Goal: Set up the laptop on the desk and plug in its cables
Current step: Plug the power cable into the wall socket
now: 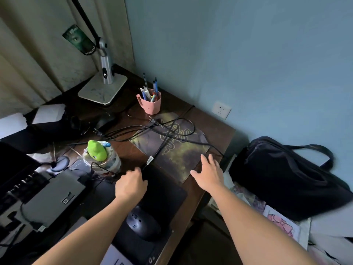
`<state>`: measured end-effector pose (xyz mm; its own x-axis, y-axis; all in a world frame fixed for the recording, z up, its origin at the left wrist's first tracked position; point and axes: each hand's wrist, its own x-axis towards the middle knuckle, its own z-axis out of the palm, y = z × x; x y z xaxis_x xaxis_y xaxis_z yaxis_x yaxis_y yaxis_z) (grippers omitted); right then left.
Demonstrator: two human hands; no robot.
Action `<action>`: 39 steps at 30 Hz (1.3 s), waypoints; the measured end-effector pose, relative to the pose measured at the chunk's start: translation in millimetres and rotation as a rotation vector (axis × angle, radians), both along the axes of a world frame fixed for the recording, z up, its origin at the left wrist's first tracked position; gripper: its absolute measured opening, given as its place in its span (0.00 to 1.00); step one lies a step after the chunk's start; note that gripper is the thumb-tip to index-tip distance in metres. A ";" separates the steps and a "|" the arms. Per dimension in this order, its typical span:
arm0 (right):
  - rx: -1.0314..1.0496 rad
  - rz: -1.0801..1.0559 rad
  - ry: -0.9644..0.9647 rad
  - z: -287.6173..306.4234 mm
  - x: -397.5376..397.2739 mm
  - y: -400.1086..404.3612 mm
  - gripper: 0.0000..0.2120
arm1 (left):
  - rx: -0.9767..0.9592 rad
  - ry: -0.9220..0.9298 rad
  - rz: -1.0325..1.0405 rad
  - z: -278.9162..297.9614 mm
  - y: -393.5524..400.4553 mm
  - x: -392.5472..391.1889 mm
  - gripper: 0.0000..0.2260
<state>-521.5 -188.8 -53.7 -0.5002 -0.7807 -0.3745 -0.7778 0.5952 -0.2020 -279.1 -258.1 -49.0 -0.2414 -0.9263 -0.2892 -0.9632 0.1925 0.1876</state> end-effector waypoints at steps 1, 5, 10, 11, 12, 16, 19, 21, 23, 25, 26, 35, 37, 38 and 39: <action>-0.013 0.012 0.019 -2.1 -7.4 -3.3 0.36 | -0.026 -0.012 -0.024 -1.3 0.1 -0.5 0.15; -0.063 0.039 0.059 -15.8 -27.0 -10.7 0.35 | -0.049 0.013 -0.028 0.4 3.3 -8.2 0.11; -0.258 0.022 0.054 -27.8 -36.7 -26.1 0.26 | -0.060 -0.039 -0.041 21.7 5.0 -20.1 0.12; -0.284 0.000 0.041 -31.3 -37.1 -27.4 0.24 | -0.057 -0.047 -0.039 26.4 4.6 -21.6 0.12; -0.305 -0.032 0.024 -35.4 -36.2 -27.4 0.23 | -0.052 -0.058 -0.041 31.0 3.9 -23.3 0.13; -0.358 -0.114 0.099 -48.9 -31.3 -31.0 0.35 | -0.011 -0.059 -0.043 56.7 -14.2 -38.7 0.11; -0.379 -0.104 0.135 -52.4 -32.3 -40.9 0.38 | -0.028 0.003 -0.056 79.3 -39.5 -57.7 0.10; -0.364 -0.098 0.144 -55.7 -32.1 -42.7 0.37 | -0.045 0.036 -0.075 95.4 -51.6 -74.3 0.10; -0.356 -0.100 0.165 -58.2 -33.2 -40.2 0.36 | -0.075 0.107 -0.082 110.3 -60.4 -94.0 0.10; -0.349 -0.090 0.182 -59.1 -33.6 -38.1 0.36 | -0.158 0.179 -0.086 121.4 -70.4 -111.3 0.09; -0.343 -0.090 0.187 -59.2 -33.3 -37.5 0.36 | -0.205 0.225 -0.097 124.4 -76.2 -119.0 0.09; -0.333 -0.114 0.227 -62.3 -32.6 -45.0 0.36 | -0.200 0.772 -0.168 90.0 -124.2 -200.4 0.09; -0.332 -0.106 0.218 -62.2 -28.1 -44.0 0.36 | -0.133 0.822 -0.133 75.4 -128.2 -217.0 0.08; -0.333 -0.108 0.209 -62.3 -26.6 -43.4 0.36 | -0.104 0.837 -0.119 69.4 -130.2 -226.9 0.08; -0.330 -0.113 0.198 -62.0 -25.3 -42.1 0.36 | -0.072 0.847 -0.104 64.0 -132.1 -237.8 0.09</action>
